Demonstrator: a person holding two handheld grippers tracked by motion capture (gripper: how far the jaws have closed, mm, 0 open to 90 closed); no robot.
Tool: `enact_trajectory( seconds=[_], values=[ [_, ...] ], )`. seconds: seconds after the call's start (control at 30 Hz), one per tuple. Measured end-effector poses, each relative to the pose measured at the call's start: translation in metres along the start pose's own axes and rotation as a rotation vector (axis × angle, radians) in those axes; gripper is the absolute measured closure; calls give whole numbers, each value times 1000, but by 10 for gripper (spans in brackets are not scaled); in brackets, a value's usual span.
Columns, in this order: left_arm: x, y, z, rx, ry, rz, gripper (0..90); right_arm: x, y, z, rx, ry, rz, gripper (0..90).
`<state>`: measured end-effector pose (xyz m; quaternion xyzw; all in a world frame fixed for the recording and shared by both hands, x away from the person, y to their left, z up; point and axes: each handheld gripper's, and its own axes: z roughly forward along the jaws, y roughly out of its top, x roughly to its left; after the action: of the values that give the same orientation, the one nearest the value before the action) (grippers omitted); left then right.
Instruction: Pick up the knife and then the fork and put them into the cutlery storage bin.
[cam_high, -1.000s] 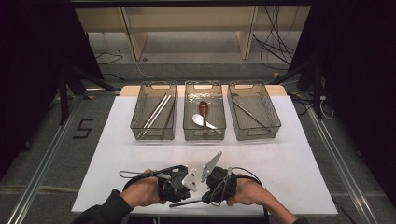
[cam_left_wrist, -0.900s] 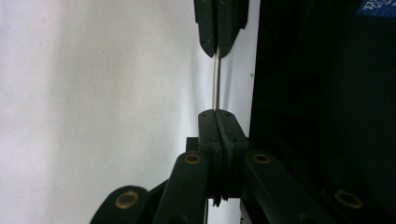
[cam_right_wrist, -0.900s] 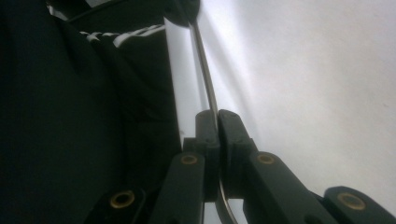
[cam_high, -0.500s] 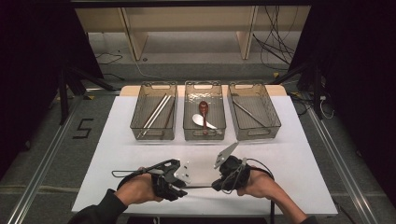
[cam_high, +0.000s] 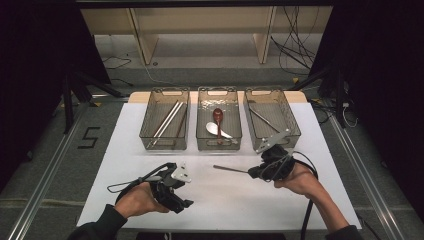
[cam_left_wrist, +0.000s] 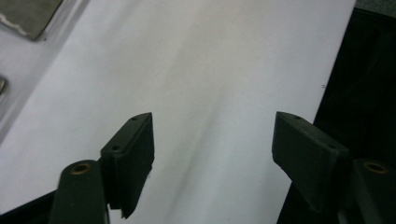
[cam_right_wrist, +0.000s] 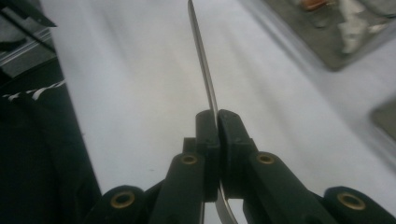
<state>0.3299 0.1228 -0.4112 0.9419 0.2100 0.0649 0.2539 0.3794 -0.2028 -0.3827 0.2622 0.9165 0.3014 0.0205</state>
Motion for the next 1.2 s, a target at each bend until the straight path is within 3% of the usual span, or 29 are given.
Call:
enact_trajectory(
  seconds=[0.43,0.7,0.93,1.2],
  values=[
    [20,-28,-6,-43,59,-133,230,-48,14,-38,-71,-146,96,885],
    [26,-38,-10,-61,78,-179,194,-84,29,-52,-107,-239,178,884],
    [28,-43,-13,-92,94,-213,184,-110,37,-53,-108,-296,244,884],
    [26,-45,-11,-94,101,-221,166,-135,43,-43,-100,-350,320,884]
  ],
)
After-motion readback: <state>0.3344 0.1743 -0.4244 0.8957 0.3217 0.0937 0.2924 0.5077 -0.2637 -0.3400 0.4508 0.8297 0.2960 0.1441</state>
